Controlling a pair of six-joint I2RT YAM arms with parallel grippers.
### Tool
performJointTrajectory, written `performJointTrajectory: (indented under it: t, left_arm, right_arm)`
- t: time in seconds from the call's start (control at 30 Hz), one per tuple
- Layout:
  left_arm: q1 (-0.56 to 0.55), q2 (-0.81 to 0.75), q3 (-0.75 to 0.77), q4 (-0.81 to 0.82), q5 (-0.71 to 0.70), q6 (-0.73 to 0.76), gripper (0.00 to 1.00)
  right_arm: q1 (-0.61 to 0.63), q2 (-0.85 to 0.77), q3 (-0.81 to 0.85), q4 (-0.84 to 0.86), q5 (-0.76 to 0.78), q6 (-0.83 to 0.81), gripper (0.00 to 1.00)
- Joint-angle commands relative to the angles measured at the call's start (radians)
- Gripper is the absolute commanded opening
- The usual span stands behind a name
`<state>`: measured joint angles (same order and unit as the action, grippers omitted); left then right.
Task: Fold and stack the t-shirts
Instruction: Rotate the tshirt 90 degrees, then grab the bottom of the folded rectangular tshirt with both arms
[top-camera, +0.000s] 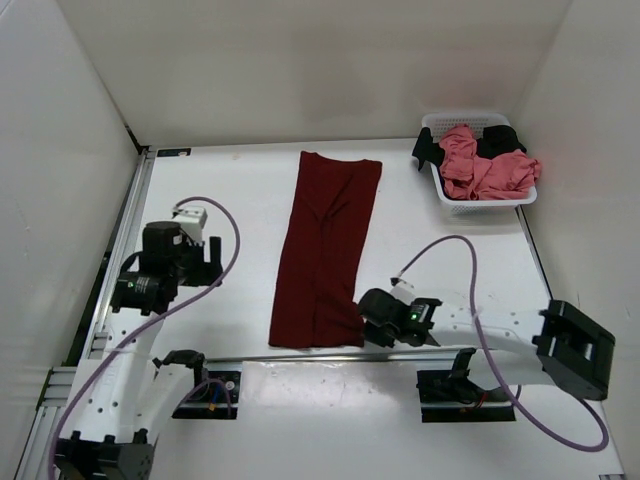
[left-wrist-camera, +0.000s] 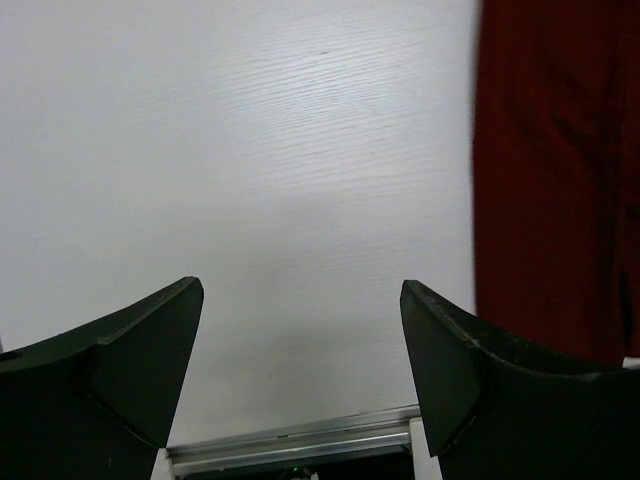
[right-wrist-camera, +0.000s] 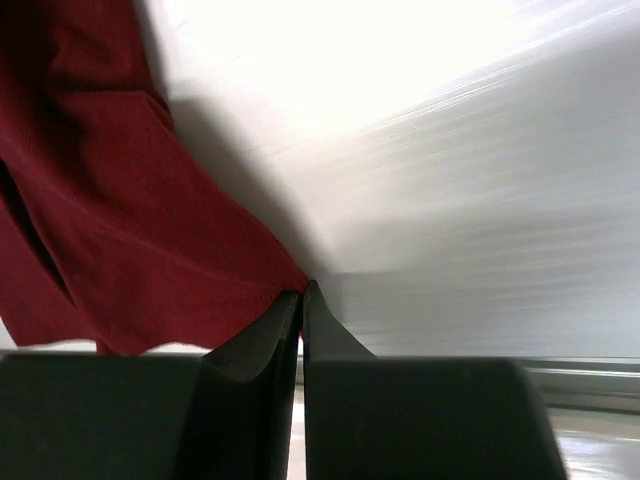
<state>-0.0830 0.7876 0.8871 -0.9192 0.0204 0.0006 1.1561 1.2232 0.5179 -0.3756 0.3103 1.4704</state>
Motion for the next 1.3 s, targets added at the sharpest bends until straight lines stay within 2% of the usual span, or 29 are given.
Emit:
performJointTrajectory:
  t: [0.0, 0.1, 0.13, 0.23, 0.27, 0.3, 0.33, 0.4, 0.43, 0.5, 0.57, 0.67, 0.8, 0.87, 1.03, 1.13, 1.23, 1.27]
  left_arm:
    - [-0.119, -0.007, -0.016, 0.066, -0.046, -0.001, 0.91]
    - [-0.251, 0.002, -0.077, 0.112, -0.082, -0.001, 0.94]
    - [-0.326, 0.002, -0.138, 0.121, -0.098, -0.001, 0.94]
    - [-0.475, -0.098, -0.253, 0.121, -0.108, -0.001, 0.95]
    - [-0.579, -0.193, -0.345, 0.121, -0.099, -0.001, 0.97]
    - [-0.622, -0.252, -0.394, 0.121, -0.079, -0.001, 0.98]
    - [-0.664, -0.316, -0.486, 0.121, -0.054, -0.001, 0.98]
    - [-0.664, -0.503, -0.554, 0.112, 0.039, -0.001, 1.00]
    - [-0.664, -0.549, -0.574, 0.112, 0.153, -0.001, 0.98]
    - [-0.664, -0.591, -0.583, 0.063, 0.246, -0.001, 0.96]
    - [-0.664, -0.527, -0.545, -0.087, 0.292, -0.001, 0.96]
    - [-0.664, -0.377, -0.470, -0.141, 0.335, -0.001, 0.94]
    - [-0.664, -0.262, -0.494, 0.018, 0.322, -0.001, 0.88]
    - [-0.664, -0.238, -0.504, 0.042, 0.355, -0.001, 0.88]
    - [-0.629, -0.310, -0.597, 0.118, 0.516, -0.001, 0.91]
    - [-0.553, -0.335, -0.672, 0.261, 0.562, -0.001, 0.85]
    - [-0.517, -0.292, -0.625, 0.298, 0.549, -0.001, 0.85]
    - [-0.534, -0.218, -0.544, 0.298, 0.511, -0.001, 0.86]
  right_arm:
    - [-0.033, -0.088, -0.051, -0.074, -0.011, -0.113, 0.02]
    - [-0.047, -0.088, -0.052, -0.074, -0.057, -0.143, 0.05]
    - [-0.047, -0.076, -0.039, -0.074, -0.072, -0.144, 0.05]
    - [-0.047, -0.051, -0.029, -0.049, -0.146, -0.189, 0.11]
    - [-0.047, -0.039, -0.029, -0.033, -0.166, -0.202, 0.15]
    - [-0.047, -0.039, -0.019, -0.022, -0.190, -0.243, 0.25]
    - [-0.047, -0.028, -0.010, -0.022, -0.224, -0.254, 0.44]
    - [-0.047, -0.028, 0.031, -0.057, -0.246, -0.281, 0.56]
    - [-0.047, -0.028, 0.048, -0.072, -0.246, -0.309, 0.59]
    - [-0.047, -0.028, 0.100, -0.111, -0.246, -0.331, 0.62]
    - [-0.047, -0.028, 0.123, -0.158, -0.246, -0.341, 0.63]
    - [-0.047, -0.019, 0.134, -0.158, -0.246, -0.350, 0.63]
    - [-0.047, -0.010, 0.134, -0.158, -0.237, -0.351, 0.63]
    - [-0.056, -0.010, 0.122, -0.158, -0.246, -0.360, 0.63]
    - [-0.076, -0.019, 0.071, -0.146, -0.266, -0.369, 0.63]
    - [-0.094, -0.048, 0.039, -0.122, -0.275, -0.360, 0.63]
    - [-0.104, -0.074, -0.008, -0.095, -0.284, -0.340, 0.63]
    - [-0.104, -0.074, -0.018, -0.085, -0.293, -0.340, 0.63]
